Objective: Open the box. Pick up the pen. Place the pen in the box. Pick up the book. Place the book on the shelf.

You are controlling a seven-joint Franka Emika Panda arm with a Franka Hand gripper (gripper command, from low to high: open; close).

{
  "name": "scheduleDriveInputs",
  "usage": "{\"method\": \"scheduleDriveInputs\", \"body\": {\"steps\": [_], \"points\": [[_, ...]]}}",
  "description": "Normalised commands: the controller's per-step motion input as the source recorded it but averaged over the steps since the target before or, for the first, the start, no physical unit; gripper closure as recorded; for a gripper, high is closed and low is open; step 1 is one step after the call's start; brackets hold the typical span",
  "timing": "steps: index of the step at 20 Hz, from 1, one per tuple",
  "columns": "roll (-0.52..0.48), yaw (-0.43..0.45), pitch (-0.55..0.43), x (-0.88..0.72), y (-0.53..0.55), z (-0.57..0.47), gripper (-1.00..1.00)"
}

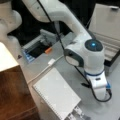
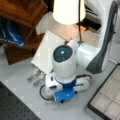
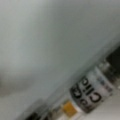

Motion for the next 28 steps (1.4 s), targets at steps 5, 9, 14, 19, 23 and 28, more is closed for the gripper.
{"method": "scheduleDriveInputs", "body": {"steps": [5,9,14,19,23,28], "points": [[-0.044,0.082,-0.199,-0.21,-0.03,-0.11,1.00],[-0.053,0.080,-0.214,-0.24,-0.02,-0.10,1.00],[-0.056,0.095,-0.182,-0.35,-0.07,-0.02,1.00],[-0.040,0.069,-0.131,-0.39,-0.09,0.07,1.00],[-0.017,-0.017,-0.066,-0.34,-0.06,0.13,1.00],[-0.007,-0.175,0.006,-0.27,0.01,0.18,1.00]]}}
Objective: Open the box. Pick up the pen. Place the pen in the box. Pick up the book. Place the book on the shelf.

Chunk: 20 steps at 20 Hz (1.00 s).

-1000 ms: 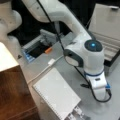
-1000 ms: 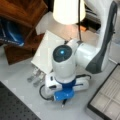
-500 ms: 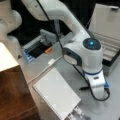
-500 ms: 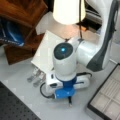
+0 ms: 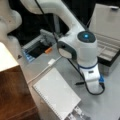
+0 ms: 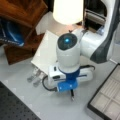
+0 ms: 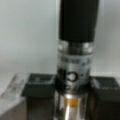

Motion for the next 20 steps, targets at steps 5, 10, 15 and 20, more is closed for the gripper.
{"method": "scheduleDriveInputs", "body": {"steps": [5,10,15,20], "points": [[-0.027,-0.314,0.054,-0.23,0.14,0.31,1.00],[-0.052,-0.360,0.006,-0.25,0.26,0.39,1.00],[-0.090,-0.375,-0.042,-0.27,0.30,0.24,1.00],[0.017,-0.429,0.043,-0.33,0.33,0.13,1.00]]}}
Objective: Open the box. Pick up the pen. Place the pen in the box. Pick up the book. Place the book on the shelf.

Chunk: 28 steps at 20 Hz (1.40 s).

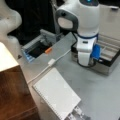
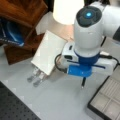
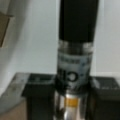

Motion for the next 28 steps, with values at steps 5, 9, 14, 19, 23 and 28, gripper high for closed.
{"method": "scheduleDriveInputs", "body": {"steps": [5,9,14,19,23,28], "points": [[0.061,-0.392,-0.018,-0.28,0.34,0.04,1.00],[0.036,-0.320,-0.058,-0.26,0.33,0.01,1.00],[0.094,-0.255,-0.054,-0.24,0.29,0.00,1.00],[0.125,-0.212,-0.077,-0.18,0.27,-0.05,1.00],[0.114,-0.171,-0.102,-0.11,0.23,-0.13,1.00],[0.113,-0.150,-0.113,-0.06,0.16,-0.18,1.00]]}}
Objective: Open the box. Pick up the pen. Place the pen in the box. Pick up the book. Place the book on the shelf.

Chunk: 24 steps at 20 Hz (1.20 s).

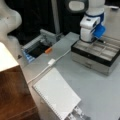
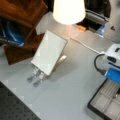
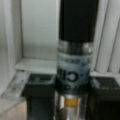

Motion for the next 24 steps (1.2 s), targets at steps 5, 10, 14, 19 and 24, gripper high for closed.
{"method": "scheduleDriveInputs", "body": {"steps": [5,10,14,19,24], "points": [[0.071,-0.118,-0.128,-0.05,0.06,-0.19,1.00],[0.031,-0.087,-0.127,-0.11,0.01,-0.17,-1.00],[0.007,-0.072,-0.118,-0.11,0.01,-0.19,-1.00],[-0.005,-0.046,-0.120,-0.10,0.00,-0.15,-1.00],[-0.005,-0.032,-0.107,-0.09,-0.01,-0.08,-1.00]]}}
